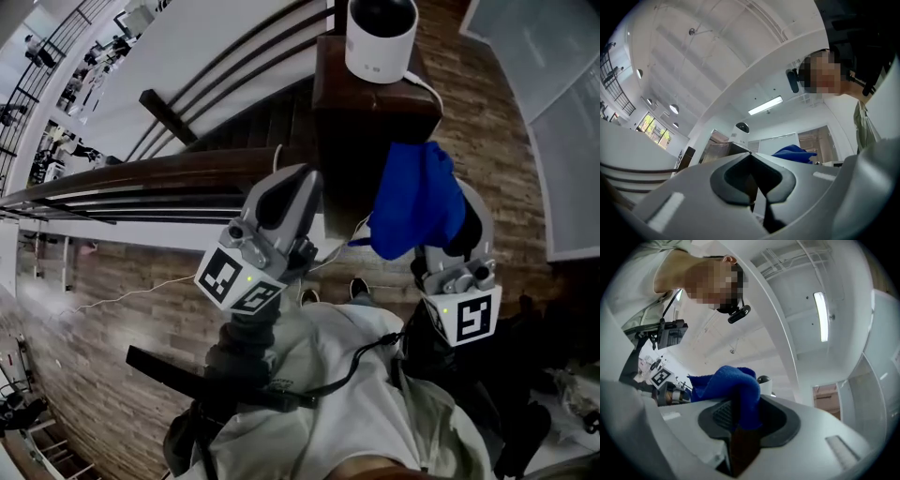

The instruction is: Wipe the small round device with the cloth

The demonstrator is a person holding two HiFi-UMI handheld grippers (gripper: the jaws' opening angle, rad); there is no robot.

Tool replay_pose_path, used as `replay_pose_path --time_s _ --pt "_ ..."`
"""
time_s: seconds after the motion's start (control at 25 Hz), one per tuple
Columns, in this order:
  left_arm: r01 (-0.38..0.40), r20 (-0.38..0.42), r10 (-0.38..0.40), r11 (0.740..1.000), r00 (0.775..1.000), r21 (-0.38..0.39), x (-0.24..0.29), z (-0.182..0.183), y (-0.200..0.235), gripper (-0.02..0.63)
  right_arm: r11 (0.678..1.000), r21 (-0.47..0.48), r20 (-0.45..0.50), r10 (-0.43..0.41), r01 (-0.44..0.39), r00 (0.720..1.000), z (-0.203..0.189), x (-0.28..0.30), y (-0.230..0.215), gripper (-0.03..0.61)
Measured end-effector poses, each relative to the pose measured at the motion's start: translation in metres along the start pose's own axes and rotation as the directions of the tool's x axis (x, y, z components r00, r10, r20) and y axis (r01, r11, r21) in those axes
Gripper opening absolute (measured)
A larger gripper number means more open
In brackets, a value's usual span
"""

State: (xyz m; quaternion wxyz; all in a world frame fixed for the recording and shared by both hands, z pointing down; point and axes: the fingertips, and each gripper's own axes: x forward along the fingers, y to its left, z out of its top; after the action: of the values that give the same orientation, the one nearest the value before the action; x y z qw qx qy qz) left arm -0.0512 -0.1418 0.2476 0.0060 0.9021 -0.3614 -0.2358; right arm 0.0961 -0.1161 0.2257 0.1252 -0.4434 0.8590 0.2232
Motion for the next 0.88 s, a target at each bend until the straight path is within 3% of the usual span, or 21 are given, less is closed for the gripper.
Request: replay_pose_path --time_s 0.08,0.24,0.44,0.6,0.76,0.88 --pt "0.020 -0.004 -0.020 1.000 1.000 0.020 0.004 0.008 0.002 0.003 0.992 -0.126 0.001 -0.006 0.006 1.000 0.015 0.009 -0.016 0.121" --pt "0.048 0.009 -0.049 0.994 0.999 0.094 0.020 0.040 0.017 0.003 0.938 -0.343 0.026 -0.038 0.045 0.999 0.048 0.045 -0.049 0.121" --pt "0.059 0.025 -0.065 0.981 0.998 0.184 0.055 0.079 0.032 0.003 0.896 -0.436 0.047 -0.068 0.081 0.997 0.073 0.095 -0.075 0.121" --pt "0.065 0.056 -0.079 0.976 0.995 0.209 0.089 0.096 0.037 0.003 0.817 -0.569 0.043 -0.087 0.096 0.995 0.083 0.131 -0.083 0.121" --pt "0.106 0.033 -0.116 0.970 0.993 0.218 0.111 0.085 0.033 0.003 0.762 -0.644 -0.079 -0.152 0.065 0.985 0.053 0.150 -0.080 0.121" --pt "0.130 0.020 -0.136 0.971 0.990 0.199 0.116 0.080 0.029 0.003 0.741 -0.667 -0.074 -0.168 0.077 0.983 0.045 0.150 -0.065 0.121"
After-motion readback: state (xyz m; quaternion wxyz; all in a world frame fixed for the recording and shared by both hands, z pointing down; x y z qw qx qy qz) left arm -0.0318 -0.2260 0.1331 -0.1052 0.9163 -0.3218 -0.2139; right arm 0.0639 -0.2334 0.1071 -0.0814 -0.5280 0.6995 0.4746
